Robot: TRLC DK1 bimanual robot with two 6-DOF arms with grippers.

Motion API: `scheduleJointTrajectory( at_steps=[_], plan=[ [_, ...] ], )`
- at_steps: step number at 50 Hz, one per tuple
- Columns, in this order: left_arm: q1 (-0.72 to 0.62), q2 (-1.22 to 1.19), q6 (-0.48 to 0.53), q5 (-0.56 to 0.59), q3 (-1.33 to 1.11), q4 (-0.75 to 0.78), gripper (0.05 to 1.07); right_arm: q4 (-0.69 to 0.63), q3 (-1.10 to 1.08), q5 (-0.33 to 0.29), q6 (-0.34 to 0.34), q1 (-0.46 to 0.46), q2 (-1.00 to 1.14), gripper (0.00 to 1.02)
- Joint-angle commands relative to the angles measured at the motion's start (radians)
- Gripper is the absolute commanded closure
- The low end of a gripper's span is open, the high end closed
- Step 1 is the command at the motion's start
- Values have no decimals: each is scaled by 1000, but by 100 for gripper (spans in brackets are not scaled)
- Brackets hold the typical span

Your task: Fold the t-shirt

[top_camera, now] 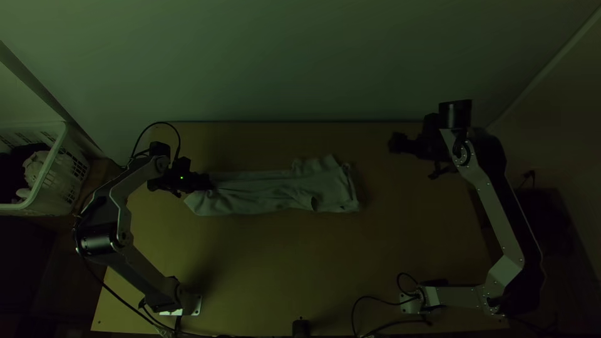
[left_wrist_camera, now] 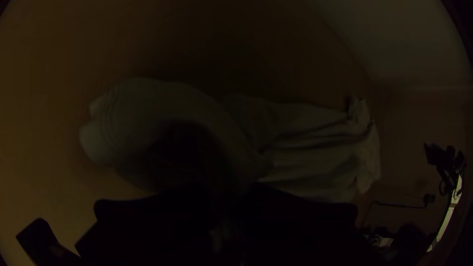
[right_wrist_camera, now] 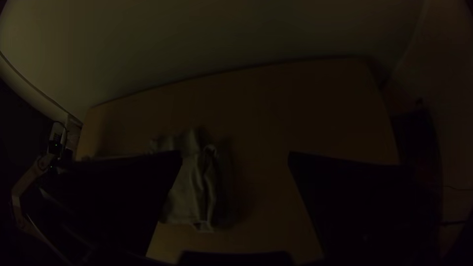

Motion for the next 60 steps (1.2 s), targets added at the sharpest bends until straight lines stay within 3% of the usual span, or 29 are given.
scheduleJointTrajectory(
  at_steps=[1, 17, 26, 44, 60],
  plan=[
    [78, -40, 54, -23, 49, -54, 105, 40, -33, 3, 19, -7, -27, 4],
    [277, -80, 207, -150, 175, -245, 105, 120, -100, 3, 21, -35, -45, 4],
    [279, -126, 217, -167, 288, -409, 105, 135, -140, 2, 30, -25, -67, 4],
    [-44, -198, 65, -262, 443, -580, 105, 171, -235, 2, 55, -22, -157, 4],
    [-363, -86, -141, -354, 600, -580, 105, 203, -319, 2, 78, -21, -237, 4]
  ],
)
